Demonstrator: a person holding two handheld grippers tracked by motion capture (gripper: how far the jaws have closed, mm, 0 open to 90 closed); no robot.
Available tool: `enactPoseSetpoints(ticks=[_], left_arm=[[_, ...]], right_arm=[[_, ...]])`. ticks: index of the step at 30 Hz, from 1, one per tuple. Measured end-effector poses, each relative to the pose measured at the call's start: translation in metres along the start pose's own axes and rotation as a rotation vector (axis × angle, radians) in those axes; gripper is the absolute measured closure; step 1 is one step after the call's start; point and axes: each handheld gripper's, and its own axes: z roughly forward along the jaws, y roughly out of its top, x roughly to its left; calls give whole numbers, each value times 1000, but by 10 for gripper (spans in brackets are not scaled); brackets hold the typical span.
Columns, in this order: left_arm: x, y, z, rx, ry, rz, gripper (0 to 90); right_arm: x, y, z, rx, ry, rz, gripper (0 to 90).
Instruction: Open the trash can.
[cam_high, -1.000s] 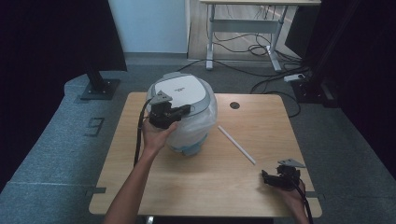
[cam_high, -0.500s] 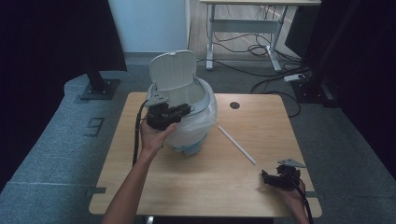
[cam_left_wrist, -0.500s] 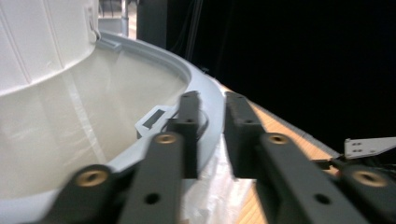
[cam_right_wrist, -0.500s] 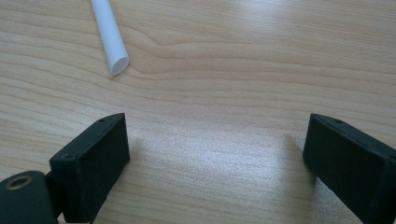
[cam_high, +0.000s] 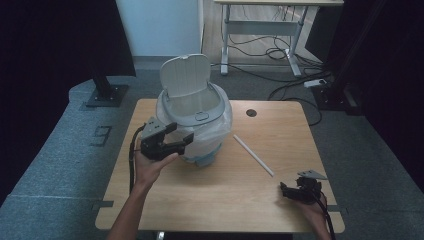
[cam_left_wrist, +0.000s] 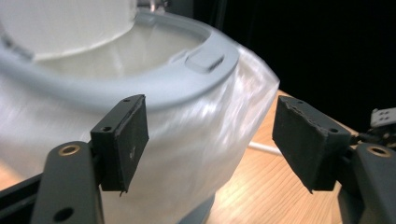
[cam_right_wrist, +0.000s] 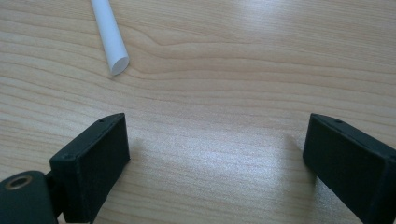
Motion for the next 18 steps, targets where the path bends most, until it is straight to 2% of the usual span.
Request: enactPoseSetpoints(ticks=[2, 4, 5, 6, 9, 10, 11, 14, 15, 16, 18], left_arm=[[0, -3, -1, 3, 5, 1, 265], [3, -17, -6, 23, 13, 5, 264], [3, -17, -6, 23, 13, 5, 261], [4, -28, -9, 38, 16, 6, 261], [6, -38, -11, 49, 20, 3, 263], [9, -51, -13, 71, 13, -3, 263], [9, -51, -13, 71, 13, -3, 264], [12, -70, -11, 110, -16, -19, 267], [14, -80, -9, 129, -19, -33, 268], [14, -80, -9, 129, -19, -33, 268], [20, -93, -5, 168, -15, -49, 268]], right_arm=[[0, 0, 0, 0, 0, 0, 67], [0, 0, 0, -1, 0, 0, 67], [0, 0, 0, -1, 0, 0, 67], [0, 0, 0, -1, 0, 0, 67], [0, 0, 0, -1, 0, 0, 67], [0, 0, 0, -1, 0, 0, 67], [0, 0, 0, -1, 0, 0, 67], [0, 0, 0, -1, 0, 1, 67], [0, 0, 0, -1, 0, 0, 67], [0, 0, 0, -1, 0, 1, 67], [0, 0, 0, -1, 0, 0, 67]])
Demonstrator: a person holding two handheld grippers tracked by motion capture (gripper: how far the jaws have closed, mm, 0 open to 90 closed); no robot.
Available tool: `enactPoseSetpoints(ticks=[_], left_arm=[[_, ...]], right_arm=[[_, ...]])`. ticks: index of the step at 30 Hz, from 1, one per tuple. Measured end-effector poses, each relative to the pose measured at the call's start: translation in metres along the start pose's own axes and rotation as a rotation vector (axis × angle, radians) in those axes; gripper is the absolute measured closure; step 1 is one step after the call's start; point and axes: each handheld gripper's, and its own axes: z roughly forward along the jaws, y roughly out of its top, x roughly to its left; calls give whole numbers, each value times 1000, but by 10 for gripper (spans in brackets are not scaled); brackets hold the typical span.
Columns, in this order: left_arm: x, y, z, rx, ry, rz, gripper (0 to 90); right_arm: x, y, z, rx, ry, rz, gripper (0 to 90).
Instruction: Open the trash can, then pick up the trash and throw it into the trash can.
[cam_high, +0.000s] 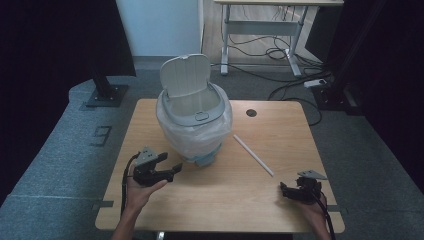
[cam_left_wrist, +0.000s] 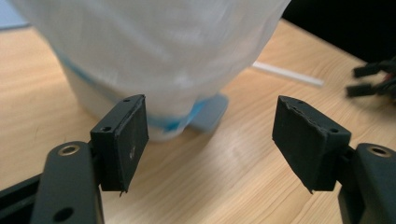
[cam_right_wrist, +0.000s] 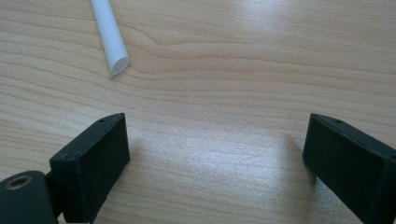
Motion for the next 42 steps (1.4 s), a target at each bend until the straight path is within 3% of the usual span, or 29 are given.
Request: enactPoseSetpoints(ticks=[8, 18, 22, 24, 32, 42], left_arm=[[10, -19, 10, 28, 3, -22, 275], [15, -24, 9, 18, 10, -55, 282], [18, -25, 8, 19, 15, -62, 283], [18, -26, 8, 21, 15, -63, 289], [18, -29, 9, 33, 17, -70, 290], [23, -35, 13, 53, 13, -91, 292]], right_arm=[[0, 0, 0, 0, 0, 0, 67], [0, 0, 0, 2, 10, -6, 62], [-2, 0, -2, -14, 24, -12, 135], [-2, 4, -5, -27, 56, -2, 142], [9, 22, -13, -66, 69, -33, 148], [32, 55, 3, -79, 120, -77, 216]])
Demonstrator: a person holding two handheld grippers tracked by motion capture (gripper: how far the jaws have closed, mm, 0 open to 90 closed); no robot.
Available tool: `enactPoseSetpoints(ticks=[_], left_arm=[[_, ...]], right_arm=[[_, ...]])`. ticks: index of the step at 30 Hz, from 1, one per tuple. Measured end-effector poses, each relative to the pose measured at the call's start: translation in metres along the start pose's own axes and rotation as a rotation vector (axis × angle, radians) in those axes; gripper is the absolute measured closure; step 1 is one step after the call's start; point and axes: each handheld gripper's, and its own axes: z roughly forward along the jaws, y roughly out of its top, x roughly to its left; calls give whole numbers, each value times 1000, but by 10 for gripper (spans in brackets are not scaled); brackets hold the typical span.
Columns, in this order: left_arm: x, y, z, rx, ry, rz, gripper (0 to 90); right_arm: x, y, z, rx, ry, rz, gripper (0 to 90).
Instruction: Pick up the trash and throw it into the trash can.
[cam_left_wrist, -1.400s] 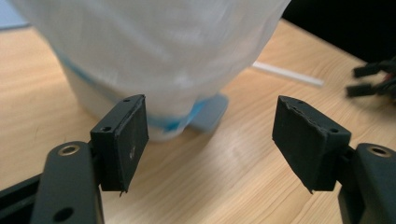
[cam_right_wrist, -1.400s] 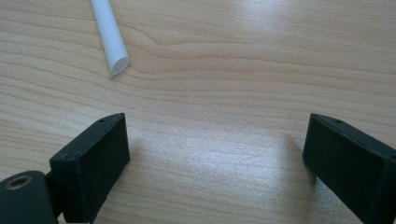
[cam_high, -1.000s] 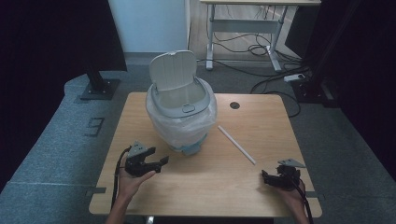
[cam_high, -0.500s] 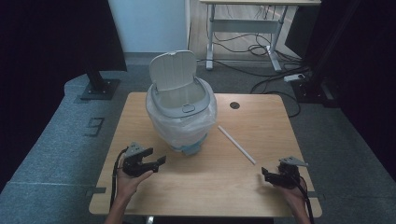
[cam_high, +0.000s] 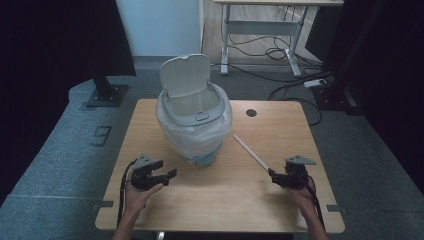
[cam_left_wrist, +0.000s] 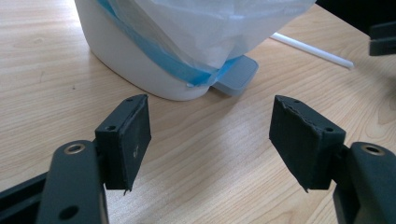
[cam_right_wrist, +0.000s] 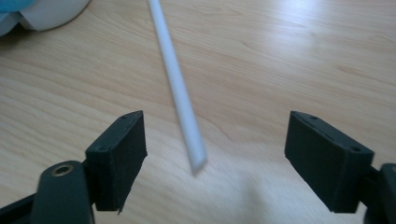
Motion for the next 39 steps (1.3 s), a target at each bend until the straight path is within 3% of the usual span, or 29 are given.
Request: enactPoseSetpoints(ticks=[8, 13, 22, 25, 27, 30, 36, 39], left_arm=[[2, 0, 0, 0, -13, -5, 292], [3, 0, 1, 10, -10, 1, 290], [3, -1, 3, 30, -3, 3, 289], [3, -1, 4, 38, -5, 2, 289], [3, -2, 5, 39, -16, -4, 288], [3, -1, 4, 30, 0, 0, 290], [5, -1, 1, 20, 10, -10, 290], [6, -1, 1, 20, -1, -17, 291]], right_arm=[[12, 23, 29, 49, 51, -15, 276], [18, 34, 46, 75, 54, -23, 315], [29, 54, 79, 139, 57, -82, 385], [31, 56, 83, 143, 46, -91, 418], [34, 57, 89, 154, 31, -119, 533], [35, 55, 93, 176, 15, -140, 580], [34, 54, 95, 200, 20, -123, 635], [35, 54, 95, 207, 34, -114, 715]])
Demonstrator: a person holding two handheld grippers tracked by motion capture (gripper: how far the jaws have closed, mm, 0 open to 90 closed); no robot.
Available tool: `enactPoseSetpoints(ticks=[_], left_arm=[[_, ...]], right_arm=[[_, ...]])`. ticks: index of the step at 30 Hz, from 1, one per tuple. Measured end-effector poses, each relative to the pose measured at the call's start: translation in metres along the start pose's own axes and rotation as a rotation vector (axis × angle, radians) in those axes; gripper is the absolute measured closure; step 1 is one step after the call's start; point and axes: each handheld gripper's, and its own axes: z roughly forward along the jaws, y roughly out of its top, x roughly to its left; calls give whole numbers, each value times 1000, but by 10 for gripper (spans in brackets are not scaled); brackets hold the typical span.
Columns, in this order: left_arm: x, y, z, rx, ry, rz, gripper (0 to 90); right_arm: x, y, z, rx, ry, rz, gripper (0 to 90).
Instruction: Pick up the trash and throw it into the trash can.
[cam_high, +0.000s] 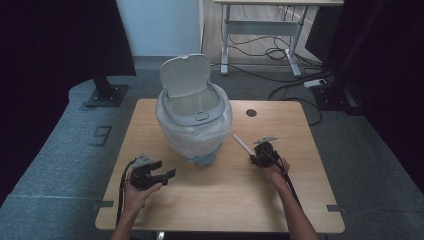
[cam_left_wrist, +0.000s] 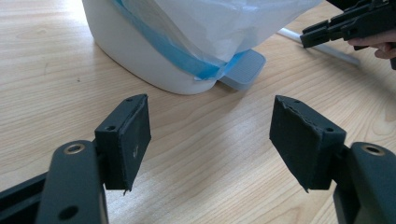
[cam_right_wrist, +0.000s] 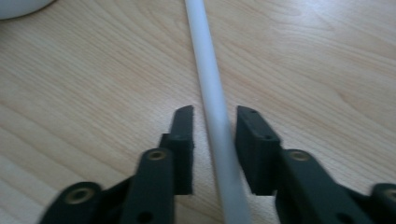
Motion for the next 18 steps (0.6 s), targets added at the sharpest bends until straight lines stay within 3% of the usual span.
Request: enactPoseSetpoints(ticks=[3, 9, 18], left_arm=[[0, 1, 0, -2, -2, -1, 291], [0, 1, -1, -3, 3, -1, 291], [0, 4, -5, -13, 3, 2, 292]], right_arm=[[1, 1, -1, 17, 17, -1, 785], [-2, -2, -5, 16, 81, 37, 794], [-6, 2, -45, -136, 106, 29, 796]])
